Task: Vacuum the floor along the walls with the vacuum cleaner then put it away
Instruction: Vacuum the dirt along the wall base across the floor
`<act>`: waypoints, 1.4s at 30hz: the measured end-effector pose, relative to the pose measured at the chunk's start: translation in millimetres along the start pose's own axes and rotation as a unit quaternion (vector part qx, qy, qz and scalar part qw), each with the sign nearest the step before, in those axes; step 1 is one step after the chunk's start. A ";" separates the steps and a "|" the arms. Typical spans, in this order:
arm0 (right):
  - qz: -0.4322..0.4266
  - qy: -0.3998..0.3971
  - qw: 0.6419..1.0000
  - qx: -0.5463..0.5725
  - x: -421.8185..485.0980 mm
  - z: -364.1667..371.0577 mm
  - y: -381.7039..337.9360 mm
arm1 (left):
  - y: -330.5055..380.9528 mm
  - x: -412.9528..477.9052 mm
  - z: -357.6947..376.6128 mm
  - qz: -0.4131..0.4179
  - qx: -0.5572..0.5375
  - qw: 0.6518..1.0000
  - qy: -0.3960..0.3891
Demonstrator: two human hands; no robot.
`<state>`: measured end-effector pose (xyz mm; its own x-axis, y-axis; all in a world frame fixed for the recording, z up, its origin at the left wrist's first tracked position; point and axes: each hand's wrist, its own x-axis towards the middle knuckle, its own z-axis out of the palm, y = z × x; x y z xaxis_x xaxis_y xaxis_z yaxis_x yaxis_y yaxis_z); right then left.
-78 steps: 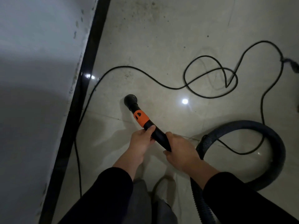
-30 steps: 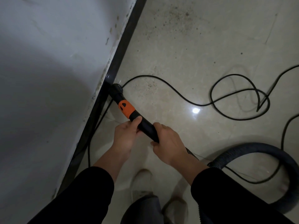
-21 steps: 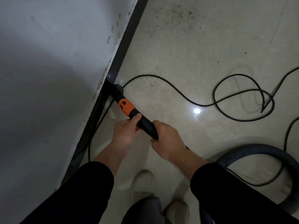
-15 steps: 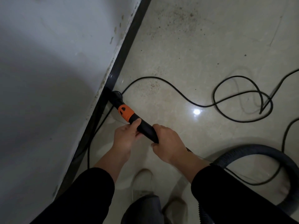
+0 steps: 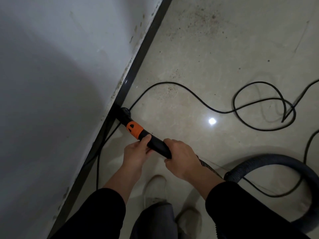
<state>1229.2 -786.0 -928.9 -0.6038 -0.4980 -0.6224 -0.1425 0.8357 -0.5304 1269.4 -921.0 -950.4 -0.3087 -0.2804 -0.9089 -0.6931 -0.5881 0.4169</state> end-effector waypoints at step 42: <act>0.098 0.090 0.991 0.030 -10.5 -31.3 50.0 | 10.3 4.6 86.0 0.001 0.057 0.998 -0.040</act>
<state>1203.9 -731.8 -930.9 -0.7455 -0.2735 -0.6078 0.0349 0.8946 -0.4455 1204.8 -863.1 -951.4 -0.3581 -0.2168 -0.9082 -0.7609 -0.4959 0.4184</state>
